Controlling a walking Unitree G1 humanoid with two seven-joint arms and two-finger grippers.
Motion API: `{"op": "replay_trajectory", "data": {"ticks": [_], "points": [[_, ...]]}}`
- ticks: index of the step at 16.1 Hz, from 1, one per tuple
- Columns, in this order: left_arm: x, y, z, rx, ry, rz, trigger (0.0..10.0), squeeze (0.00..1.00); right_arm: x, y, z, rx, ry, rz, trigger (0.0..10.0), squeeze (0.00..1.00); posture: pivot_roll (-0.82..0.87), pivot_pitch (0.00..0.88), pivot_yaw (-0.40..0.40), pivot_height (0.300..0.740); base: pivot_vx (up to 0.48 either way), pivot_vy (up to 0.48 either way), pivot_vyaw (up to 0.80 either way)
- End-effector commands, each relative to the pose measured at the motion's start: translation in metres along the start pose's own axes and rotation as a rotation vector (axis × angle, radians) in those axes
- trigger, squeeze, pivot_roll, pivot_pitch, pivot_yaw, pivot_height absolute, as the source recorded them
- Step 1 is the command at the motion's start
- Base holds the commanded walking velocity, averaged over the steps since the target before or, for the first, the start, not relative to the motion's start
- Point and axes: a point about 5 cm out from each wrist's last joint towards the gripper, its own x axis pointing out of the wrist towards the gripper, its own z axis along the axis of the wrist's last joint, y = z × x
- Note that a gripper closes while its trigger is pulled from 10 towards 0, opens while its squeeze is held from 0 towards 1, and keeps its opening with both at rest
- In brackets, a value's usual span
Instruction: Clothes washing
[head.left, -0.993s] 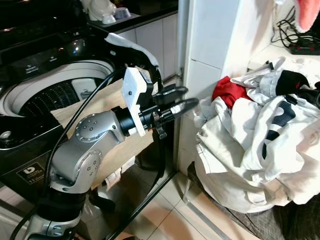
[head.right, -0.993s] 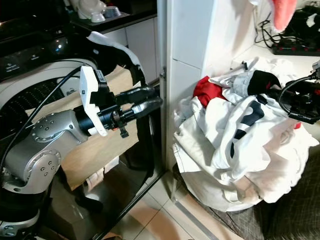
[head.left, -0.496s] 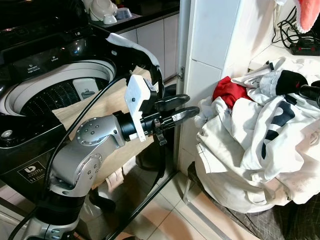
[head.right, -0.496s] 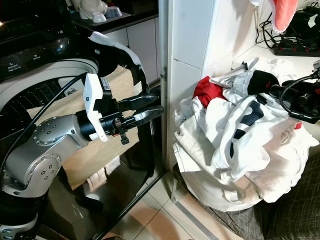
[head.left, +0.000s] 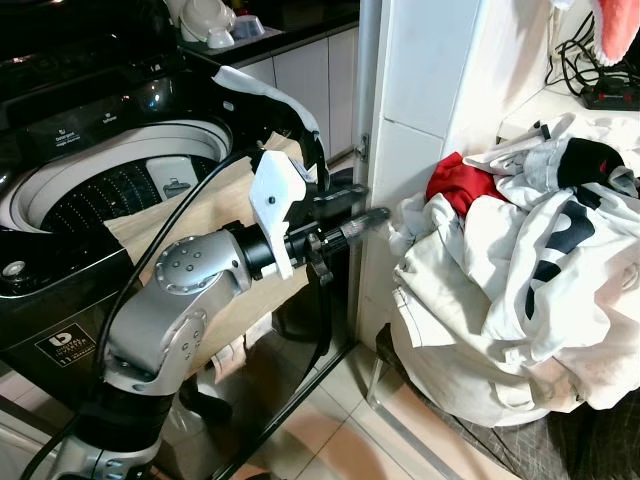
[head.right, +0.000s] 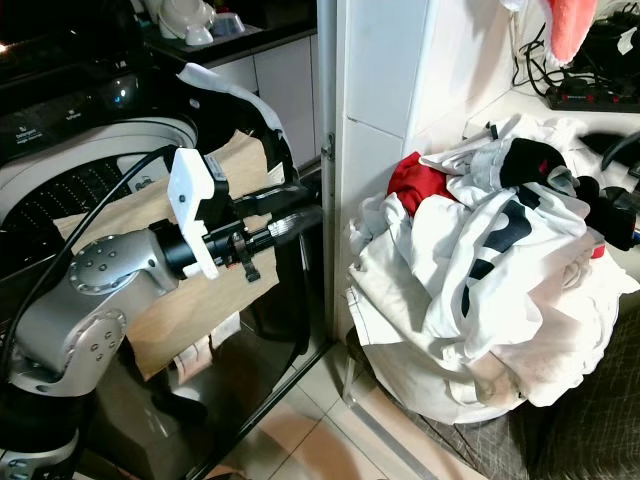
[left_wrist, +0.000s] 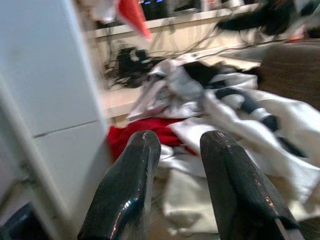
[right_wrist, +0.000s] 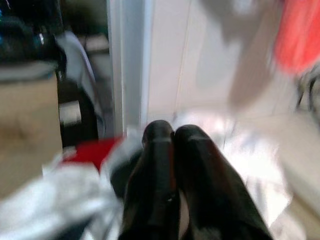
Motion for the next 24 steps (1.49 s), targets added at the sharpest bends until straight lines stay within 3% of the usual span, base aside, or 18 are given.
{"op": "replay_trajectory", "data": {"ticks": [1,3,4,5,6,7,8,10,13,19,24], "points": [[0.001,0.008,-0.003,0.035,0.051,0.083,10.0,0.00,-0.004,0.006,0.019,-0.008,-0.090,-0.002,0.0,0.00,-0.07,0.000,0.060,0.740,0.000,0.000,0.00],[0.003,0.015,-0.010,0.095,0.123,0.182,10.0,0.00,-0.005,0.015,0.030,-0.046,-0.120,-0.003,0.0,0.00,-0.07,0.000,0.063,0.740,0.000,0.000,0.00],[0.006,0.020,-0.011,0.118,0.129,0.232,10.0,0.00,-0.004,0.014,0.027,-0.118,-0.076,-0.067,2.8,0.00,-0.08,0.000,0.070,0.740,0.000,0.000,0.00],[0.007,0.021,-0.012,0.116,0.122,0.244,10.0,0.00,-0.003,0.013,0.024,-0.155,-0.045,-0.107,2.8,0.00,-0.08,0.000,0.070,0.740,0.000,0.000,0.00],[0.010,0.025,-0.009,0.124,0.089,0.254,10.0,0.00,-0.006,0.005,0.012,-0.233,0.053,-0.171,10.0,0.79,-0.08,0.000,0.073,0.740,0.000,0.000,0.00],[0.011,0.026,-0.008,0.124,0.078,0.250,10.0,0.00,-0.007,0.004,0.009,-0.246,0.080,-0.181,10.0,0.79,-0.08,0.000,0.072,0.740,0.000,0.000,0.00],[0.011,0.021,-0.004,0.086,0.066,0.163,10.0,0.00,-0.012,0.001,0.004,-0.198,0.097,-0.169,10.0,1.00,-0.08,0.000,0.073,0.740,0.000,0.000,0.00],[0.010,0.012,0.000,0.050,0.041,0.079,10.0,0.00,-0.017,-0.001,0.001,-0.140,0.093,-0.149,10.0,1.00,-0.08,0.000,0.067,0.740,0.000,0.000,0.00],[0.010,0.011,-0.002,0.061,0.038,0.086,10.0,0.00,-0.020,-0.006,-0.009,-0.079,0.089,-0.164,10.0,1.00,-0.08,0.000,0.061,0.740,0.000,0.000,0.00],[0.009,0.011,-0.001,0.055,0.040,0.063,10.0,0.00,-0.017,-0.001,-0.019,-0.011,0.083,-0.116,10.0,1.00,-0.08,0.000,0.069,0.740,0.000,0.000,0.00],[0.009,0.001,0.001,0.026,0.029,-0.018,10.0,0.00,-0.014,-0.005,-0.026,0.138,0.040,-0.116,10.0,1.00,-0.08,0.000,0.068,0.740,0.000,0.000,0.00]]}}
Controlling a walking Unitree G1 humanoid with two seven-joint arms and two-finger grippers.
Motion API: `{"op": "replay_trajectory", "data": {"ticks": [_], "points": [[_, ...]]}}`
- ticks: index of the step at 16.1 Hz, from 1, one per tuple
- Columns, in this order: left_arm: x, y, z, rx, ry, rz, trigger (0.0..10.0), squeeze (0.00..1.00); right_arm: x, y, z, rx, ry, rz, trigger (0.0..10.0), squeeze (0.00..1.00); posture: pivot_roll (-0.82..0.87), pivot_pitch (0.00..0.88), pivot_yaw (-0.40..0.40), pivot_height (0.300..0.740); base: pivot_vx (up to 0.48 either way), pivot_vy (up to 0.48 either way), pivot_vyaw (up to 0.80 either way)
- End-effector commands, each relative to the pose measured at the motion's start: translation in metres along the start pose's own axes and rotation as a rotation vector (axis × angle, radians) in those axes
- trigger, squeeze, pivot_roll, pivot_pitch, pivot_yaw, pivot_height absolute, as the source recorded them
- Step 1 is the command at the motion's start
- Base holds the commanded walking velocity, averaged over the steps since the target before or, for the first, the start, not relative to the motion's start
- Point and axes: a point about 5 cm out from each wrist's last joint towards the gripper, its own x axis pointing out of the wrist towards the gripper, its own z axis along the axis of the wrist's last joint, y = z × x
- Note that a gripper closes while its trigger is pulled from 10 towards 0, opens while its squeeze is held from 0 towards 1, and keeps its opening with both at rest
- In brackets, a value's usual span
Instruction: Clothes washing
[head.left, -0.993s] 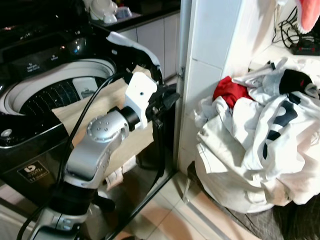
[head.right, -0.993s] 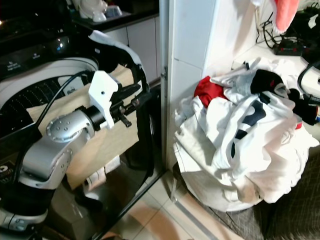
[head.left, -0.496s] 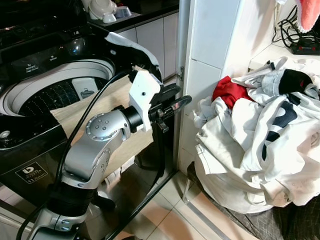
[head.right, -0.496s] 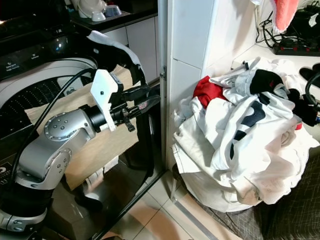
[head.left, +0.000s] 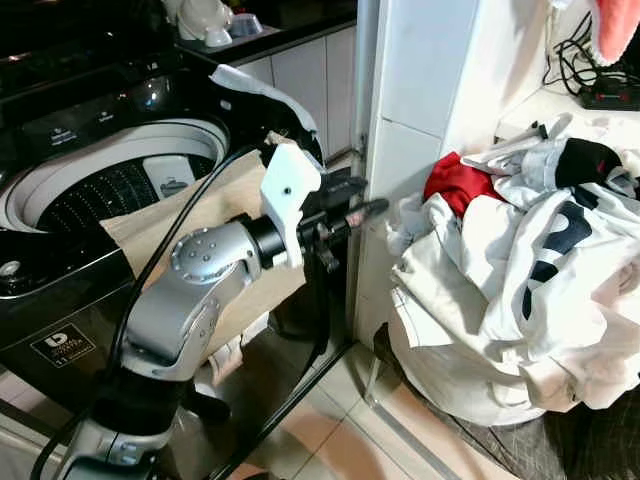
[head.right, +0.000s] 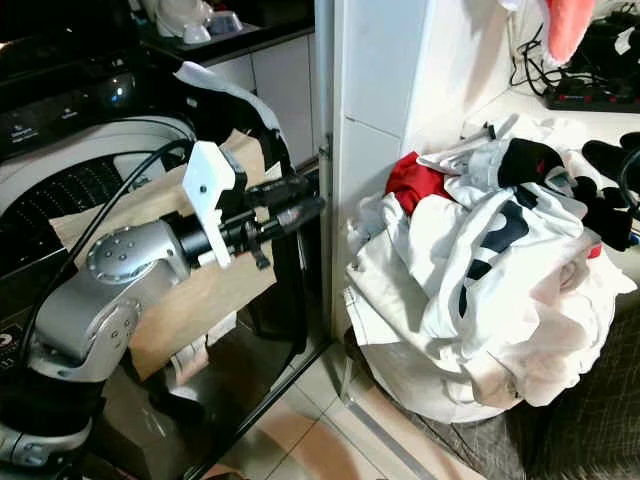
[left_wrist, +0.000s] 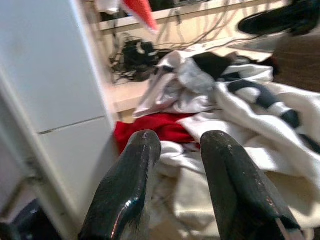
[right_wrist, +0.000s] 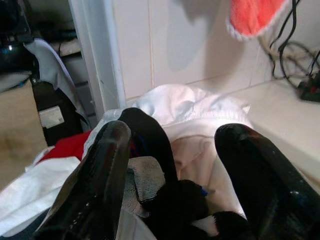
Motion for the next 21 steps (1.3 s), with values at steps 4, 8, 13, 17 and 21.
{"op": "replay_trajectory", "data": {"ticks": [4,8,13,17,21], "points": [[-0.003,-0.002,0.003,0.007,0.001,-0.022,10.0,0.00,0.016,0.008,-0.012,0.026,0.063,0.016,10.0,1.00,-0.07,0.000,0.065,0.740,0.000,0.000,0.00],[-0.003,-0.002,0.003,0.007,0.001,-0.037,10.0,0.00,0.040,0.007,-0.033,-0.051,0.175,-0.110,10.0,0.00,-0.07,0.000,0.066,0.740,0.000,0.000,0.00],[-0.008,-0.006,0.003,0.005,0.008,-0.064,10.0,0.00,0.049,0.007,-0.030,0.006,0.117,-0.126,0.0,0.00,-0.05,0.000,0.058,0.740,0.000,0.000,0.00],[-0.008,-0.007,0.003,0.009,0.010,-0.068,10.0,0.00,0.047,0.008,-0.029,0.024,0.105,-0.115,0.0,0.00,-0.06,0.000,0.066,0.740,0.000,0.000,0.00],[-0.008,-0.008,0.002,0.006,0.016,-0.083,10.0,0.00,0.043,0.011,-0.032,0.049,0.106,-0.092,0.0,0.00,-0.06,0.000,0.073,0.740,0.000,0.000,0.00]]}}
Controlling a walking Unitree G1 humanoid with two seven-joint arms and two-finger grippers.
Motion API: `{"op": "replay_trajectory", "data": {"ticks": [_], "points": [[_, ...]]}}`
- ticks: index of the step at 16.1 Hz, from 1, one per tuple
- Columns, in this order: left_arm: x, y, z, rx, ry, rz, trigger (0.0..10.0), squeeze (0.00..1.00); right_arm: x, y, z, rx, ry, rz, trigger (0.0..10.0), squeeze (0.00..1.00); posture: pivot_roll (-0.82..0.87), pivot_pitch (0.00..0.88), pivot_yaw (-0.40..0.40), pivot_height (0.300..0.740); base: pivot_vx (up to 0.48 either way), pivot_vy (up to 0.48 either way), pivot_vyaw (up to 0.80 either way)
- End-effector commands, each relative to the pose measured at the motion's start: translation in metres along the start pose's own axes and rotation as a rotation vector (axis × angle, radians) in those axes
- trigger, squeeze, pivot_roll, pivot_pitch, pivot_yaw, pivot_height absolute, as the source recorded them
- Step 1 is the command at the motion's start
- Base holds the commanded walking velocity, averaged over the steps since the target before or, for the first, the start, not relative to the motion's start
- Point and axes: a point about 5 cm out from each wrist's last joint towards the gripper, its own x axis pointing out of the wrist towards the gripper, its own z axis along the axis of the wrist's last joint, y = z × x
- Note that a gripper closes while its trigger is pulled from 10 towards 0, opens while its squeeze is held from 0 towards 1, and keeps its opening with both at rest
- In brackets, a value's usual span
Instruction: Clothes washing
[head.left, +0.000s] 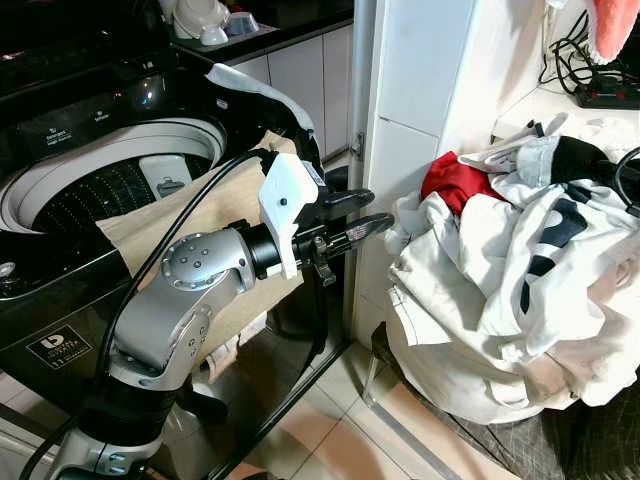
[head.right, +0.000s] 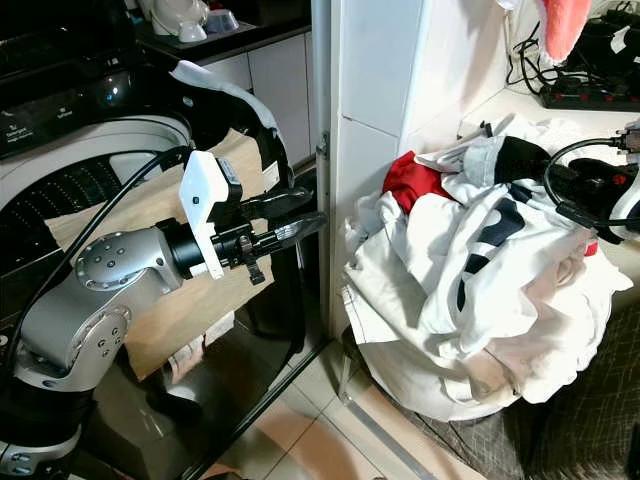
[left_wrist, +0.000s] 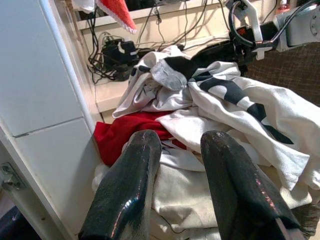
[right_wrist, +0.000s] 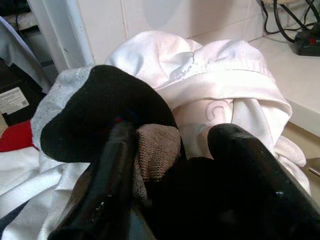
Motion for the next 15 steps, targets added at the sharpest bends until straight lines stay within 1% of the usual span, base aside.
{"op": "replay_trajectory", "data": {"ticks": [1,6,8,9,11,13,15], "points": [[-0.001,-0.003,0.000,0.002,0.010,-0.021,10.0,0.00,-0.001,0.003,0.000,0.016,-0.010,0.023,0.0,0.00,-0.06,0.000,0.073,0.740,0.000,0.000,0.00],[-0.001,-0.003,0.000,0.000,0.010,-0.022,10.0,0.00,-0.004,0.003,-0.003,0.046,-0.007,0.022,0.0,0.00,-0.07,0.000,0.073,0.740,0.000,0.000,0.00],[-0.001,-0.001,0.000,0.006,0.010,-0.010,10.0,0.00,-0.008,0.003,0.007,0.064,-0.051,0.020,0.0,0.00,-0.06,0.000,0.069,0.740,0.000,0.000,0.00],[-0.001,0.000,0.000,0.013,0.007,0.005,10.0,0.00,-0.013,0.003,0.020,0.052,-0.095,0.012,0.0,0.00,-0.06,0.000,0.067,0.740,0.000,0.000,0.00],[-0.001,0.002,0.001,0.023,0.001,0.031,10.0,0.00,-0.019,0.004,0.036,0.012,-0.143,0.007,0.0,0.00,-0.06,0.000,0.065,0.740,0.000,0.000,0.00],[-0.001,0.008,0.004,0.026,-0.016,0.070,10.0,0.00,-0.031,0.007,0.072,-0.008,-0.281,-0.015,0.0,0.00,-0.06,0.000,0.065,0.740,0.000,0.000,0.00],[0.002,0.015,0.009,0.033,-0.056,0.137,10.0,0.00,-0.040,0.013,0.101,-0.005,-0.426,-0.024,0.0,0.00,-0.06,0.000,0.062,0.740,0.000,0.000,0.00]]}}
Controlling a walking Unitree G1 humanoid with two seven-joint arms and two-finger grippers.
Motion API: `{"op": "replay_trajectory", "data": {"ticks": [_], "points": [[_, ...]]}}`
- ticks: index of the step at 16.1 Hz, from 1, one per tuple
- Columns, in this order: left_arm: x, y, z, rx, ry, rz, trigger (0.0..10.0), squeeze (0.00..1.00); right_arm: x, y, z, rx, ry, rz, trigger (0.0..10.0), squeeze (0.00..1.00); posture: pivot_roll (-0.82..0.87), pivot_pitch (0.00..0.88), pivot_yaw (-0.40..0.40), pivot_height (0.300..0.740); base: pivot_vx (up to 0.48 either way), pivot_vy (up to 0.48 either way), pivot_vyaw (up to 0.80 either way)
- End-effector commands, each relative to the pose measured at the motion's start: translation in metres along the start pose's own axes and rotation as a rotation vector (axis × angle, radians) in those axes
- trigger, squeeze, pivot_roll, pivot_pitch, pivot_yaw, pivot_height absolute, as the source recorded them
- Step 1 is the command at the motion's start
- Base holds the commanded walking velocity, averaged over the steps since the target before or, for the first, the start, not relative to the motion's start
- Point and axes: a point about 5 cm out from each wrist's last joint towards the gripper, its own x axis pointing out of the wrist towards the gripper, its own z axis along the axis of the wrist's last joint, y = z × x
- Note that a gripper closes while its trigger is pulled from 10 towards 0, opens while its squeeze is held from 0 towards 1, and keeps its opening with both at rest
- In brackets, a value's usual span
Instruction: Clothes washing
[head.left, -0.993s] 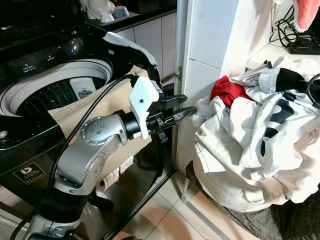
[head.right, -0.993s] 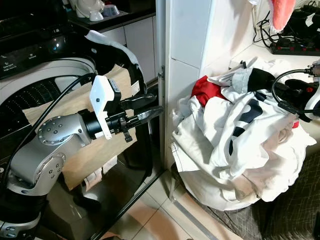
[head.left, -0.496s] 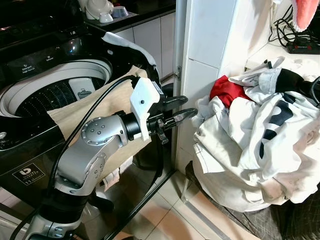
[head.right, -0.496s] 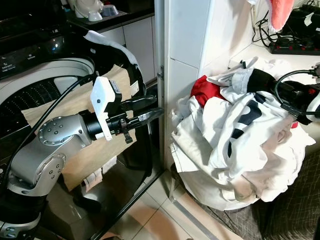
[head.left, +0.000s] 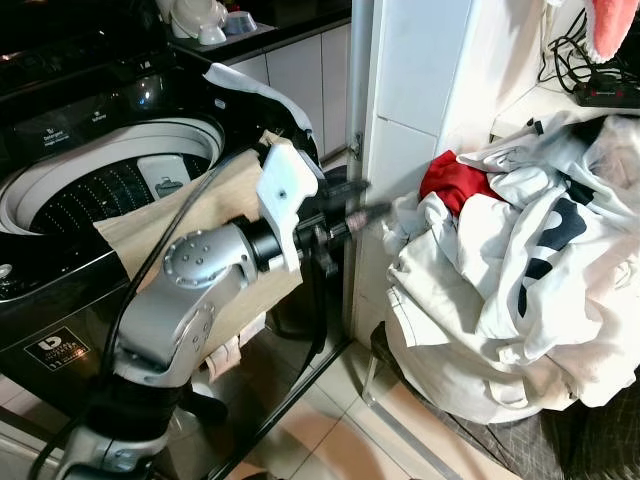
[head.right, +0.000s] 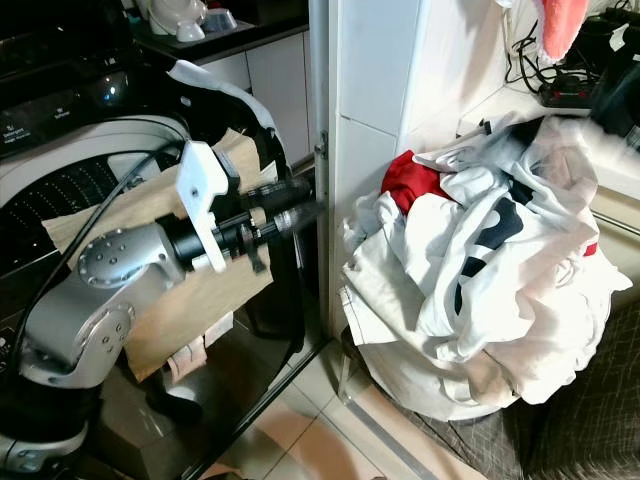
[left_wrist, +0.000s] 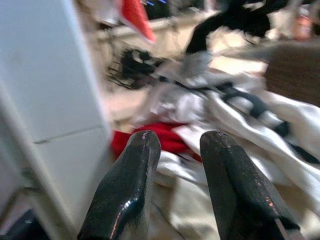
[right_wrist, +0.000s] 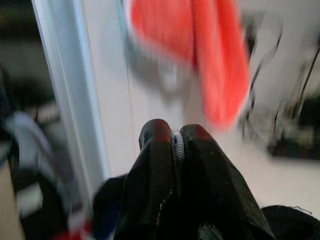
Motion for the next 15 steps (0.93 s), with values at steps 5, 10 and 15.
{"op": "replay_trajectory", "data": {"ticks": [5,10,15], "points": [[0.015,0.024,0.031,0.062,-0.155,0.192,10.0,0.00,0.025,0.067,0.033,0.247,-0.250,0.209,0.0,0.00,-0.07,0.000,0.056,0.740,0.000,0.000,0.00],[0.026,0.018,0.046,0.139,-0.233,0.207,10.0,0.04,0.039,0.114,0.006,0.503,-0.234,0.333,0.0,0.00,-0.06,0.000,0.046,0.740,0.000,0.000,0.00],[0.026,0.013,0.063,0.166,-0.329,0.141,10.0,1.00,0.041,0.162,-0.022,0.628,-0.127,0.470,0.0,0.00,-0.04,0.000,0.032,0.740,0.000,0.000,0.00]]}}
